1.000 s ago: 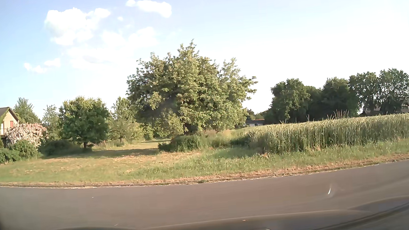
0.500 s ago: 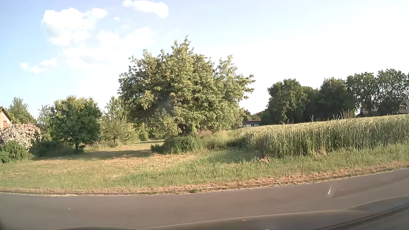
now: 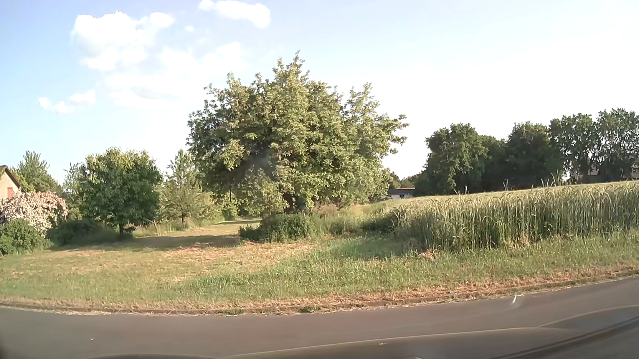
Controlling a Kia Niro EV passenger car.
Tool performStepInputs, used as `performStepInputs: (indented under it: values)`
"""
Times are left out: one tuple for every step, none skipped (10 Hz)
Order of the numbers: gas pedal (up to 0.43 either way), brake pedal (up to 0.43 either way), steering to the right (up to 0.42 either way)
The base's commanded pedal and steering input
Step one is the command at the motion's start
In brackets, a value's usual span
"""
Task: Follow the waypoints while adhering to traffic rules and regulations
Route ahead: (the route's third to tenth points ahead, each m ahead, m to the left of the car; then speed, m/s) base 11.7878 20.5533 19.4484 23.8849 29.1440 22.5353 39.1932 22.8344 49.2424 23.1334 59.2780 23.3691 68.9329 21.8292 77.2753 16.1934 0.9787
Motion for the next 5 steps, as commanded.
performStepInputs:
  values:
    - [0.000, 0.140, -0.234]
    - [0.000, 0.006, -0.284]
    - [0.000, 0.006, -0.340]
    - [0.000, 0.006, -0.384]
    - [0.047, 0.006, -0.427]
